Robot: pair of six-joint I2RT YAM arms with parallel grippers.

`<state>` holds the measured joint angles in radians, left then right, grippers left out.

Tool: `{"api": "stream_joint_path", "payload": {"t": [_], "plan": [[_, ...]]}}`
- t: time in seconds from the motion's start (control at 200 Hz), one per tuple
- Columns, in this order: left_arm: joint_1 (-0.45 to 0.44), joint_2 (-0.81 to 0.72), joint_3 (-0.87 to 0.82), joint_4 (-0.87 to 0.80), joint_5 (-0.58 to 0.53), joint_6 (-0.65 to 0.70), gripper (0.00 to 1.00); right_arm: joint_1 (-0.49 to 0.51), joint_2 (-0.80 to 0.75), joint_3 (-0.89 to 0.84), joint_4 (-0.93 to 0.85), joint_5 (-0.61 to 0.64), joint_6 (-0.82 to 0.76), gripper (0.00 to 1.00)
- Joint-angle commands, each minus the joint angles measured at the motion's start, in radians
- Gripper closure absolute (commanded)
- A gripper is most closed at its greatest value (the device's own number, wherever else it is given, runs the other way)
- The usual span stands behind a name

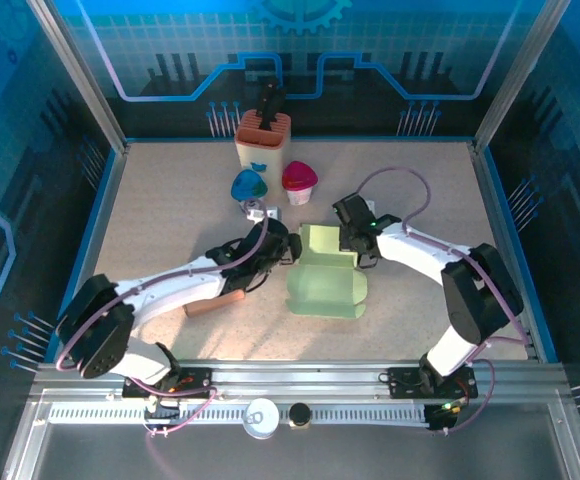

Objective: Fold the paper box

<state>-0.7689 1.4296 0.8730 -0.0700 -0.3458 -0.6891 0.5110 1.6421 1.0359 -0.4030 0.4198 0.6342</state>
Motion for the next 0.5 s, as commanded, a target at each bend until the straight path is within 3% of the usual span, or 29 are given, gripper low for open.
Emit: {"api": "stream_joint_path", "payload": {"t": [0.0, 0.225, 0.49], "plan": [[-0.004, -0.061, -0.024, -0.065, 0.077, -0.082, 0.49, -0.082, -0.002, 0.01, -0.036, -0.148, 0.118, 1.0], [-0.014, -0.166, -0.073, -0.11, 0.132, -0.161, 0.53, -0.294, -0.038, -0.093, -0.013, -0.462, 0.373, 1.0], [-0.01, -0.271, -0.167, -0.134, 0.083, -0.167, 0.62, -0.375, -0.011, -0.013, -0.283, -0.583, 0.575, 1.0]]}}
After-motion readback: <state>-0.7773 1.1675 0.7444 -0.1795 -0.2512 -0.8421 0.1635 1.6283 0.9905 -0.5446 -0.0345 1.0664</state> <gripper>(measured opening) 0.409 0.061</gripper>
